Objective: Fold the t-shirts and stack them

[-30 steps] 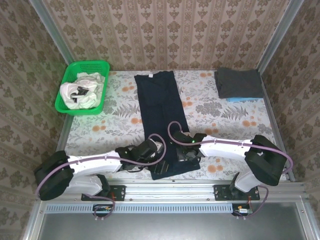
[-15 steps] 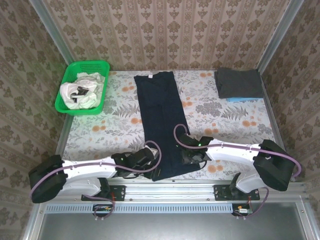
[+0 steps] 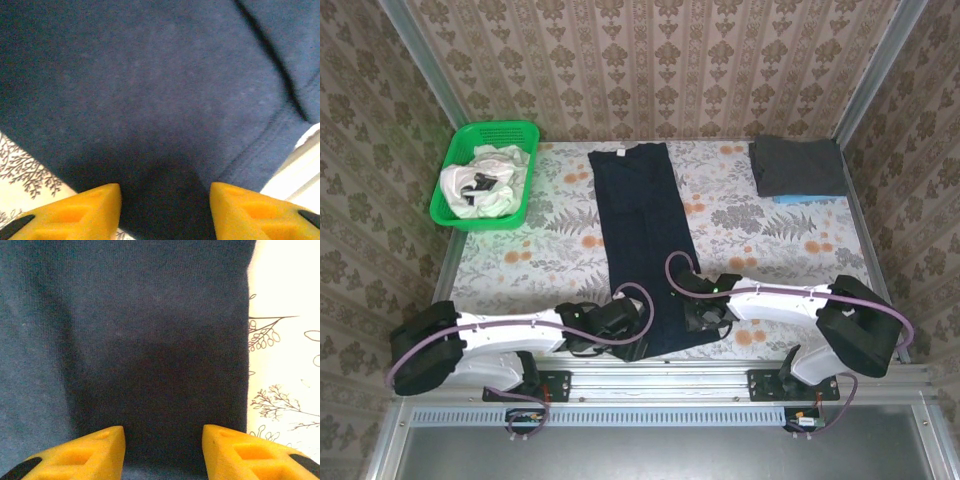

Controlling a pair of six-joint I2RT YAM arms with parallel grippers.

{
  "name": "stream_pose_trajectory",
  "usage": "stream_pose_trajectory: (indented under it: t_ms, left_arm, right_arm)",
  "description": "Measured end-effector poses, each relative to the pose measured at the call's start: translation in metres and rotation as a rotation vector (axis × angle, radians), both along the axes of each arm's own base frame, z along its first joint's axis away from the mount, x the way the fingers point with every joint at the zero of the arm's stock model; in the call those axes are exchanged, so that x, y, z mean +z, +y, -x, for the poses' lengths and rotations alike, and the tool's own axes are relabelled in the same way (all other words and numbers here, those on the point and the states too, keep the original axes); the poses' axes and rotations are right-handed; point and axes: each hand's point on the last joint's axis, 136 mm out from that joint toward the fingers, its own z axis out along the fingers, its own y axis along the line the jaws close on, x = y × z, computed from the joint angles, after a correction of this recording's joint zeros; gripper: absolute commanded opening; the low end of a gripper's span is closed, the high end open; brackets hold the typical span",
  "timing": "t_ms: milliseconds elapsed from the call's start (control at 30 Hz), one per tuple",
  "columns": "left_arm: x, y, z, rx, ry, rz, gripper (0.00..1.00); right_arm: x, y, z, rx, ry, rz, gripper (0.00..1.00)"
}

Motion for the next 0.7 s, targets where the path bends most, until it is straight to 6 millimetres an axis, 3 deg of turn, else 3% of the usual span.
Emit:
stream_pose_trajectory:
  t_ms: [200,467,533,700]
  left_arm:
    - [-0.006,0.008,-0.009,-0.033,-0.024,-0.084,0.00]
    - [0.000,0.029,-0.021,-0.002,-0.057,-0.083,0.00]
    - [0.006,0.036,-0.021,0.014,-0.082,-0.051,0.00]
    - [0.023,0.048,-0.022,0.096,-0.143,0.098,0.00]
  right_arm:
    - [0.000,0.002,-0.004,-0.015,0.001,0.012,0.42]
    - [0.000,0.006,-0.006,-0.031,-0.007,-0.006,0.28]
    - [0.000,0.005,-0.004,-0.037,-0.007,-0.014,0.22]
    - [-0.001,0.008,-0.006,-0.045,-0.011,-0.029,0.15]
